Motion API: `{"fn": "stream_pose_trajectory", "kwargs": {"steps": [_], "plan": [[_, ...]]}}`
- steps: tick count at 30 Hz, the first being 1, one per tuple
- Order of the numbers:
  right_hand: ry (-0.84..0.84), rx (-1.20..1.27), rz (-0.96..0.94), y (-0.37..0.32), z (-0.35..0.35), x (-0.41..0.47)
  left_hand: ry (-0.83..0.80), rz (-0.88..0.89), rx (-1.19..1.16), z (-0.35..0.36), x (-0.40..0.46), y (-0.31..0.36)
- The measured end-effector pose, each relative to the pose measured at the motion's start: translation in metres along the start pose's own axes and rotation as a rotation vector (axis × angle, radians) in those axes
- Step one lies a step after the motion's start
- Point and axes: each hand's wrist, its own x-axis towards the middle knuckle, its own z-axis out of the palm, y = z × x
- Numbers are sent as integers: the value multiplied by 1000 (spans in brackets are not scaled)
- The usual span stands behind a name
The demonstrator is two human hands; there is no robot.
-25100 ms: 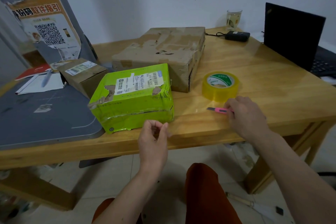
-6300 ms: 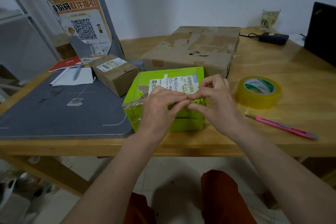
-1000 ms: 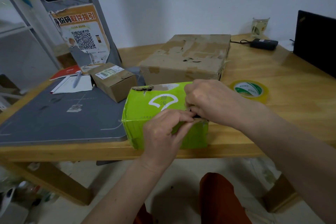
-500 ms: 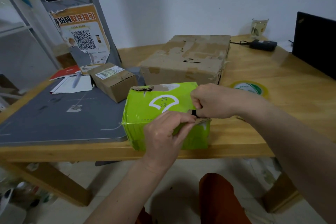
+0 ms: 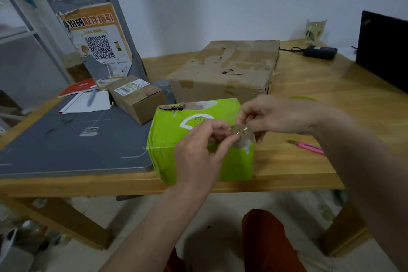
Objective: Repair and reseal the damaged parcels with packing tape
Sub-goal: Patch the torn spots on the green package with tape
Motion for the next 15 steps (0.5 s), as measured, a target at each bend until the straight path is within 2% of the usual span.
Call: {"fn": "stream_pose_trajectory", "kwargs": {"steps": [4,10,15], "plan": [[106,292,-38,14,5,-14,-70,-166,36,-1,7,9],[511,385,-84,23,39,-11,-99,-268,83,2,9,17],[636,464,-72,25,56,-4,-114,-353,138,1,11,21]]}}
